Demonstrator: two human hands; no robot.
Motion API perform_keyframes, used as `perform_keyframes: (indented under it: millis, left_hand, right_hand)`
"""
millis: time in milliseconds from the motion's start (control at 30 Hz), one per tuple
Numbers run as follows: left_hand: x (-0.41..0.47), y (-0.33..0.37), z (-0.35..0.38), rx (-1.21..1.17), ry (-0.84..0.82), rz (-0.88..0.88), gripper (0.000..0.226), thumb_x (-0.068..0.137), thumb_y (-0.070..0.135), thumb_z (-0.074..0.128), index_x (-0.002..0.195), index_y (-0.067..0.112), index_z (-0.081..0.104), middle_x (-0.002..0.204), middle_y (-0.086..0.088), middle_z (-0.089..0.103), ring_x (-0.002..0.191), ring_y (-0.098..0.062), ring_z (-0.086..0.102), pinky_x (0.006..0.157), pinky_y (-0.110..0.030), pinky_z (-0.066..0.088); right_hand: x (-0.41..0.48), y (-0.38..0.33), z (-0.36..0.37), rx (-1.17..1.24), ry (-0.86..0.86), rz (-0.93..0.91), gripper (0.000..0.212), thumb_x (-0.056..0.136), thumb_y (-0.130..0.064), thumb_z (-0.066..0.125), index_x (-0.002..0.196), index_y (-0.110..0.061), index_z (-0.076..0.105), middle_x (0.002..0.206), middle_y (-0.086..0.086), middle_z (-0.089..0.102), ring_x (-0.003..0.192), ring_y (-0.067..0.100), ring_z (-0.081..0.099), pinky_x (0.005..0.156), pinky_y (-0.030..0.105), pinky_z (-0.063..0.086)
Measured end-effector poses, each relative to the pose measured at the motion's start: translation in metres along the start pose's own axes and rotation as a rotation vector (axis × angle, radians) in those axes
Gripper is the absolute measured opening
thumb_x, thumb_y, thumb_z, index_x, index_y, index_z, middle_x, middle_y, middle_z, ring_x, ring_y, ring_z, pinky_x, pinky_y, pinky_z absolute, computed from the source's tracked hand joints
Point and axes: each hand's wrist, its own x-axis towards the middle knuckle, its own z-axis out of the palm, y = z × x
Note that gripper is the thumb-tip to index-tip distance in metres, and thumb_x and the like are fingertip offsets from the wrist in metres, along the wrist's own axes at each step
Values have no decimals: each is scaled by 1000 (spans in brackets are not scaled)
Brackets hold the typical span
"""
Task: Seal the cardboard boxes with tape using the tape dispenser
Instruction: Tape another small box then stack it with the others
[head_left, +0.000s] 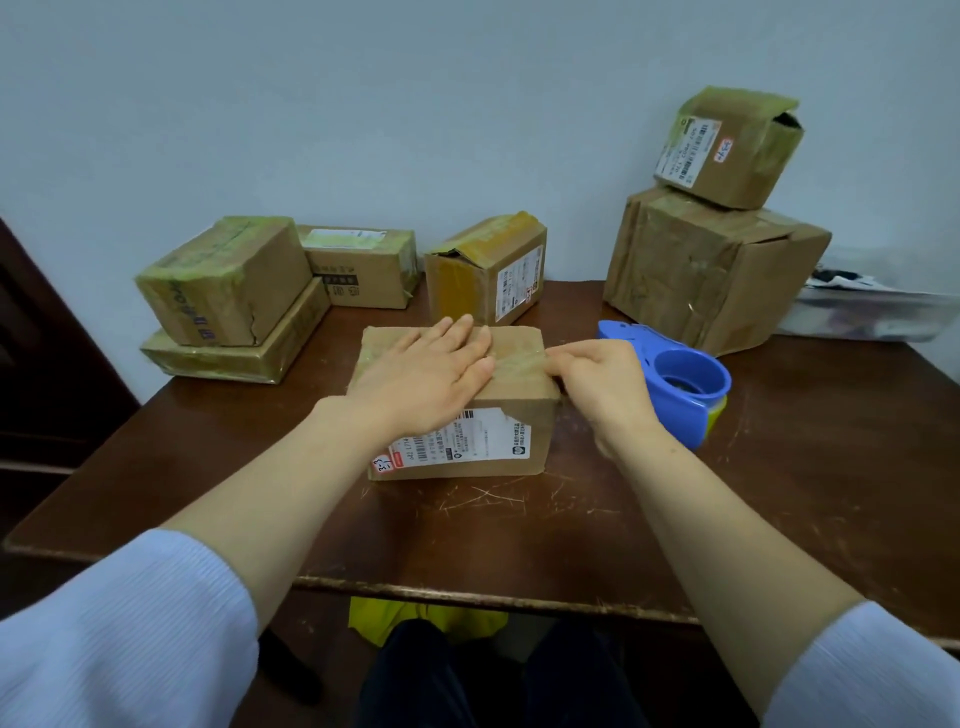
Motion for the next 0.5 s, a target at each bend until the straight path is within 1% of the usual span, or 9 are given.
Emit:
perform_keyframes:
  millis: [33, 100, 167, 233, 333, 400, 433, 467, 500]
  left_hand:
    - [3, 1, -2, -31, 13, -8, 59, 101, 49, 18, 154, 23, 6, 162, 2, 1, 148, -15, 0, 119, -35, 3]
    - [10, 4, -6, -134, 54, -68, 69, 98, 53, 34, 154, 19, 12, 160, -2, 14, 146, -20, 10, 117, -36, 13]
    - [17, 8, -8, -170, 87, -128, 73, 94, 57, 41, 152, 19, 20, 152, -7, 26, 140, -25, 18, 113, -37, 21]
    - [21, 8, -6, -155, 141, -143, 61, 95, 54, 42, 147, 22, 34, 144, -8, 36, 134, -26, 27, 109, -37, 26]
    - [22, -2, -9, -258, 246, -118, 35, 100, 28, 47, 134, 25, 54, 137, -3, 49, 128, -23, 40, 104, -32, 33]
    - [16, -15, -12, -276, 299, -171, 39, 98, 7, 43, 130, 23, 59, 138, -3, 52, 130, -26, 43, 105, -34, 34]
    - [12, -21, -13, -230, 324, -225, 40, 97, 6, 43, 131, 18, 57, 140, -7, 51, 132, -29, 42, 108, -38, 34]
    - [6, -25, -14, -169, 343, -294, 39, 97, 16, 47, 136, 13, 52, 144, -11, 46, 136, -31, 36, 111, -42, 30]
    - [0, -28, -13, -115, 331, -380, 56, 95, 36, 53, 143, 11, 41, 150, -15, 35, 141, -33, 26, 113, -45, 23]
  right_hand:
    - [5, -2, 1, 2, 10, 37, 26, 81, -21, 51, 77, -2, 68, 66, 4, 56, 64, 25, 51, 58, 38, 46]
    - [10, -9, 6, -209, -21, 22, 32, 86, -33, 49, 64, -10, 54, 60, 3, 49, 58, 24, 45, 53, 32, 37]
    - [12, -17, 13, -448, -60, -10, 37, 90, -48, 51, 74, -15, 58, 68, 2, 57, 65, 23, 55, 52, 27, 35]
    - [12, -20, 16, -535, -33, -38, 35, 92, -47, 52, 81, -15, 62, 76, 2, 60, 72, 23, 58, 52, 27, 35]
    - [12, -14, 14, -528, 20, -97, 37, 96, -36, 48, 67, -14, 58, 67, 2, 56, 67, 23, 53, 52, 29, 34]
    - [13, -14, 8, -500, 33, -88, 43, 98, -29, 43, 58, -15, 46, 61, 2, 48, 65, 24, 48, 48, 29, 28]
    - [13, -17, 6, -505, 28, -74, 41, 99, -27, 41, 60, -16, 42, 63, 2, 48, 67, 24, 47, 49, 29, 27]
    - [14, -21, 7, -518, 14, -62, 37, 99, -28, 40, 65, -14, 43, 70, 4, 51, 72, 25, 47, 52, 30, 29]
    - [13, -24, 10, -539, -13, -46, 34, 98, -35, 41, 75, -11, 48, 81, 6, 56, 77, 26, 49, 57, 30, 32]
